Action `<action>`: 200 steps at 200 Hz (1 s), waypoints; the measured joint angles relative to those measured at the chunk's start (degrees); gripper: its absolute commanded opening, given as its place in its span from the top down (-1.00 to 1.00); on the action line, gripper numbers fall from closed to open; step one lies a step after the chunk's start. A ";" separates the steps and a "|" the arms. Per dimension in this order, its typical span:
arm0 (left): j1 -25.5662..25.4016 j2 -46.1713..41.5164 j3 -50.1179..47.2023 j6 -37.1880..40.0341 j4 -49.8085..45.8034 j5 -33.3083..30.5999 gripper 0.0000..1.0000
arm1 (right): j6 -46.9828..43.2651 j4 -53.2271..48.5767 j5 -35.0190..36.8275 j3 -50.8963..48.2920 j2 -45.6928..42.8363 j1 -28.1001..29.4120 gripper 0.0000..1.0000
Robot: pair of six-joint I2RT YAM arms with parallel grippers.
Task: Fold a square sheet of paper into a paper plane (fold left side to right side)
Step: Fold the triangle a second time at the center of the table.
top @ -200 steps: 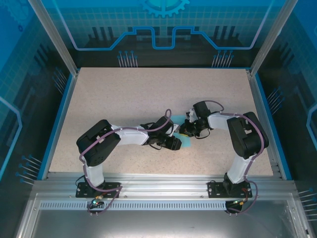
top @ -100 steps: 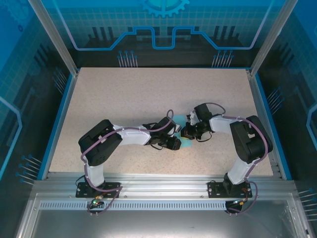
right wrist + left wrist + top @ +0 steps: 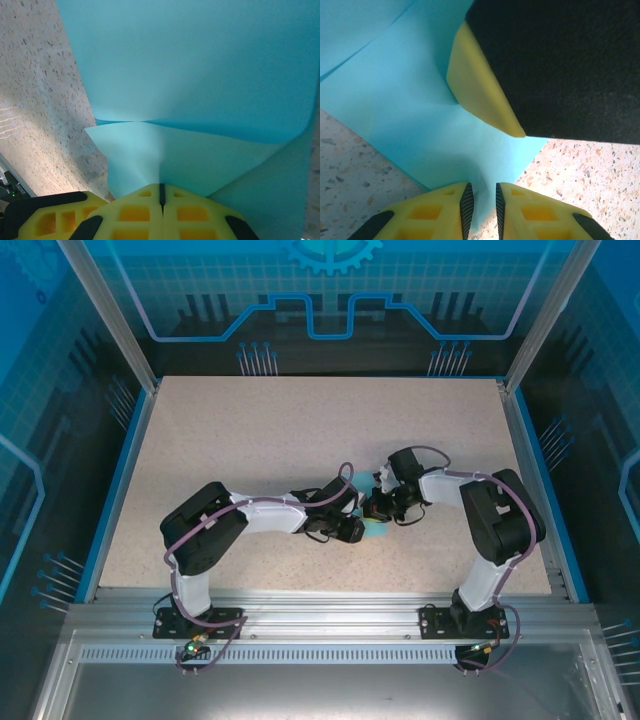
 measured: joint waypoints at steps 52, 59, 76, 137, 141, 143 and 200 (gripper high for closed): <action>-0.02 0.00 0.00 0.02 -0.07 -0.31 0.53 | -2.51 -2.82 0.44 3.17 1.86 -2.29 0.91; -0.04 0.00 0.00 0.02 -0.04 -0.42 0.53 | -2.89 -3.30 0.42 3.74 2.23 -2.71 0.91; -0.09 0.02 0.00 0.02 0.26 -0.63 0.53 | -3.69 -4.50 0.31 5.14 3.19 -3.56 0.91; -0.13 0.11 0.00 0.02 0.83 -1.16 0.53 | -5.75 -6.34 -0.63 7.21 4.85 -6.19 0.90; -0.13 0.11 0.00 0.02 0.83 -1.18 0.53 | -5.86 -6.43 -0.66 7.23 4.87 -6.23 0.90; -0.13 0.11 0.00 0.00 0.83 -1.20 0.53 | -5.92 -6.43 -0.66 7.23 4.87 -6.23 0.90; -0.17 0.11 0.00 0.00 0.90 -1.22 0.52 | -6.58 -6.73 -0.81 7.63 5.16 -7.04 0.89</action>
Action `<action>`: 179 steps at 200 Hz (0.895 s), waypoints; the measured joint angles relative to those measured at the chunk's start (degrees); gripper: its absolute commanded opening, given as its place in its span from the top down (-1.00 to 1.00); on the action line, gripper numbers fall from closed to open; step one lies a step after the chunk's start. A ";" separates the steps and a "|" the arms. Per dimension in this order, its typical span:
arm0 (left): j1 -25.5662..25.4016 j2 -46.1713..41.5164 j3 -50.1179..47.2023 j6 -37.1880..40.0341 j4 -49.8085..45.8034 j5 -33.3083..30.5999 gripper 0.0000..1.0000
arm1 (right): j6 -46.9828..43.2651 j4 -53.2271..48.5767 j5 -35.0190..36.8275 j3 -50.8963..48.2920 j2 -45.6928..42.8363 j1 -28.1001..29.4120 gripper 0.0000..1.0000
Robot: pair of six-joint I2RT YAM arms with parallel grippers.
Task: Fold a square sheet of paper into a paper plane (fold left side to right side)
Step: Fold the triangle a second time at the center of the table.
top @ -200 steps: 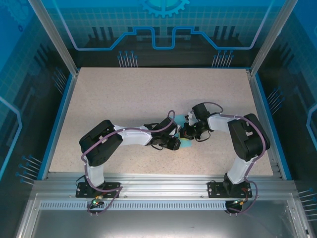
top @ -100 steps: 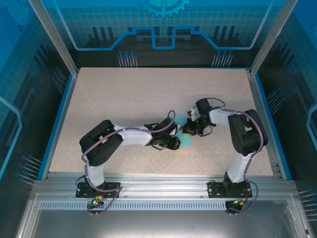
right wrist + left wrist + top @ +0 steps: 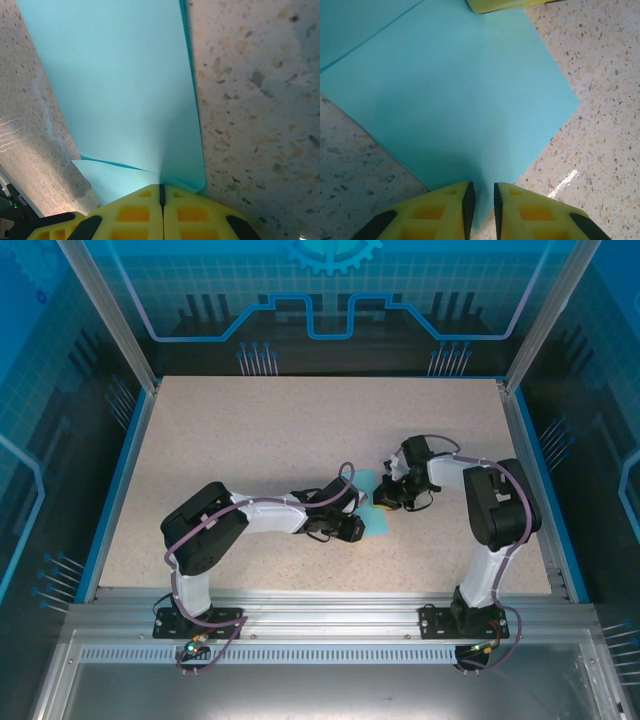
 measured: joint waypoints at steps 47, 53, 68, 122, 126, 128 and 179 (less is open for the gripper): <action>0.00 -1.55 0.09 0.15 -2.69 0.24 0.43 | -0.17 0.00 -0.02 0.20 0.11 -0.22 0.89; 0.07 -1.90 0.37 0.22 -3.85 0.33 0.43 | -0.17 0.17 0.00 0.20 0.11 -0.33 0.89; 0.17 -2.45 1.84 0.70 -6.03 1.07 0.43 | -0.15 0.52 0.17 0.20 0.11 -0.59 0.89; 0.70 -1.75 10.91 2.91 -7.63 4.61 0.43 | -0.15 0.63 0.20 0.20 0.11 -0.59 0.89; 0.74 -1.29 11.65 3.06 -7.52 4.81 0.44 | -0.13 0.63 0.22 0.20 0.11 -0.59 0.89; 0.81 -0.94 12.09 3.13 -7.52 4.85 0.44 | -0.15 0.63 0.22 0.20 0.11 -0.59 0.89; 2.23 8.26 17.97 4.61 -8.20 6.78 0.45 | -0.13 0.63 0.20 0.20 0.11 -0.57 0.89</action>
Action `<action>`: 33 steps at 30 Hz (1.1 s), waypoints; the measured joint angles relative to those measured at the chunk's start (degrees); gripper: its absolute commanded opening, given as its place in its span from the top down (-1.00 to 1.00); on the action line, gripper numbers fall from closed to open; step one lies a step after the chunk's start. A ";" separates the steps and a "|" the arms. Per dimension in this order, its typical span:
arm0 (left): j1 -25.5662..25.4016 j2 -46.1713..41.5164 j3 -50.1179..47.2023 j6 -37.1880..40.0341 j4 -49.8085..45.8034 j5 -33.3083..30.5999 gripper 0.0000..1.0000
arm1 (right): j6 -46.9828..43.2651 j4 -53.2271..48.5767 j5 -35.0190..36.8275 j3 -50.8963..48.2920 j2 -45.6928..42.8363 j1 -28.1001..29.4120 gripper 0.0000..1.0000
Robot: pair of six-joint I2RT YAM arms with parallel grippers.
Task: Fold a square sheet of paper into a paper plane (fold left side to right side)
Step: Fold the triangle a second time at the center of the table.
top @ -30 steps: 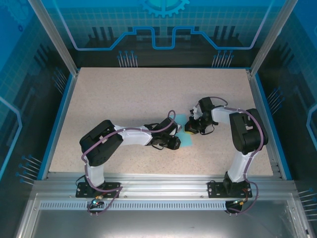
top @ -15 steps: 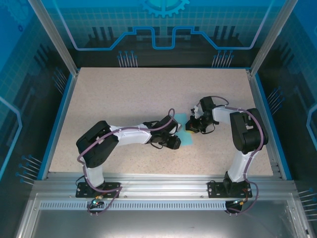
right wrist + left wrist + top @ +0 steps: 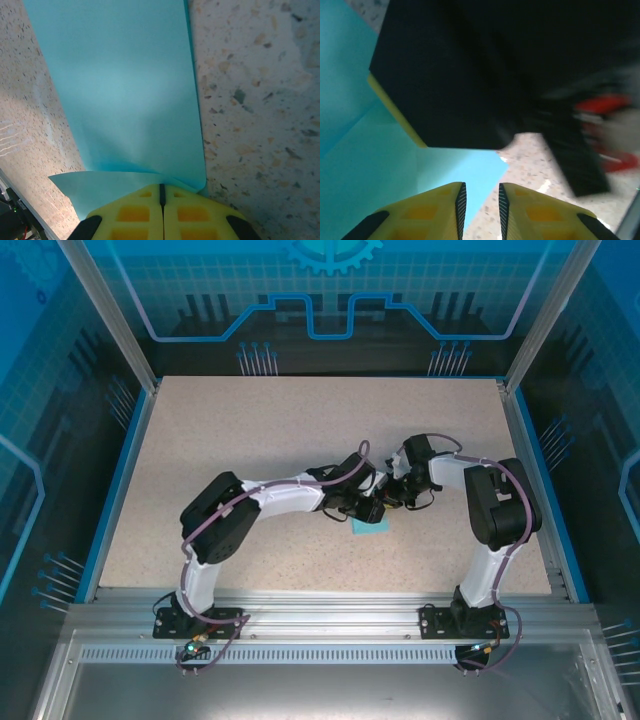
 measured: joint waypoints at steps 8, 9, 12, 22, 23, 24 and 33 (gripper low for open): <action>0.57 1.64 1.05 1.25 -0.90 0.57 0.46 | 0.39 0.15 -0.26 0.00 0.20 -0.17 0.90; 0.57 1.64 0.92 1.25 -0.85 0.57 0.46 | 0.39 0.15 -0.26 0.00 0.20 -0.17 0.89; 0.79 1.64 -0.37 1.22 -0.13 0.55 0.47 | 0.42 0.15 -0.28 0.00 0.20 -0.17 0.89; 1.31 1.03 -4.39 1.20 3.30 0.50 0.50 | 0.39 0.15 -0.26 0.02 0.20 -0.17 0.89; 1.31 0.83 -4.83 1.18 3.80 0.52 0.50 | 0.39 0.11 -0.24 0.07 0.22 -0.17 0.89; 1.31 0.66 -5.27 1.18 4.31 0.50 0.50 | 0.39 0.09 -0.24 0.07 0.22 -0.17 0.89; 1.20 -4.74 -13.94 1.64 8.28 1.33 0.50 | 0.39 -0.48 -0.31 0.44 0.48 -0.15 0.90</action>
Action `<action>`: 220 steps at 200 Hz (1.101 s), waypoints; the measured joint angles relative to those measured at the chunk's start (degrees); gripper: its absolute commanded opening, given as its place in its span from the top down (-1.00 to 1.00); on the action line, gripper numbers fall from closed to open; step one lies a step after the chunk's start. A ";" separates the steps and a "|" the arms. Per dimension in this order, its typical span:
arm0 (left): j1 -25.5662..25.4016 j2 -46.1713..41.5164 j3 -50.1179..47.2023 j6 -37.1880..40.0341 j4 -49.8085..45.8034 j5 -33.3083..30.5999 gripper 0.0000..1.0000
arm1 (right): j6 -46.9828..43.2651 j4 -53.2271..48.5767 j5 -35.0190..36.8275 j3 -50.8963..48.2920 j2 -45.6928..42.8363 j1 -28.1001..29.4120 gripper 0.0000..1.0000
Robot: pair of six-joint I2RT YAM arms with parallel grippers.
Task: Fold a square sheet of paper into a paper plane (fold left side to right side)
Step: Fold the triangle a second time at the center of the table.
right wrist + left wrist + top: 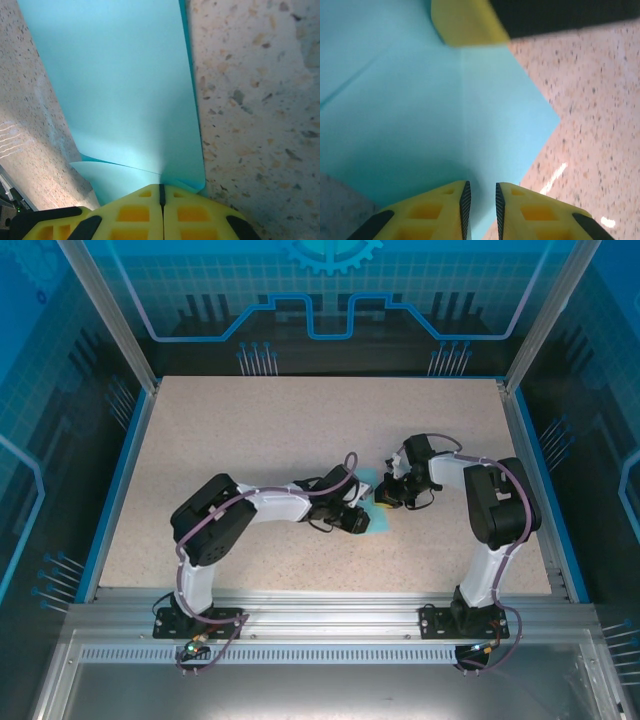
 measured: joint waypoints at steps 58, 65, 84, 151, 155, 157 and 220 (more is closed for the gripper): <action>-1.40 -5.11 -7.30 1.03 1.64 0.31 0.51 | 0.00 -0.28 -0.02 0.17 0.13 0.02 0.89; -1.51 -5.79 -8.11 0.96 1.77 0.31 0.51 | 0.00 -0.37 -0.02 0.26 0.15 0.02 0.89; -1.79 -7.23 -9.22 0.90 0.61 0.33 0.51 | 0.00 -0.48 0.04 0.52 0.26 0.13 0.89; -1.68 -9.03 -3.15 0.98 -5.81 1.20 0.46 | 0.00 -0.50 0.33 0.66 0.26 0.26 0.89; -1.62 -8.79 -2.12 1.05 -5.79 1.20 0.44 | -0.02 -0.50 0.35 0.66 0.26 0.26 0.89; -1.57 -8.63 -1.60 1.03 -5.81 1.20 0.44 | -0.02 -0.50 0.35 0.66 0.26 0.26 0.89; 0.42 4.42 11.47 1.11 -5.20 1.38 0.43 | -0.02 -0.63 0.42 0.70 0.26 0.28 0.89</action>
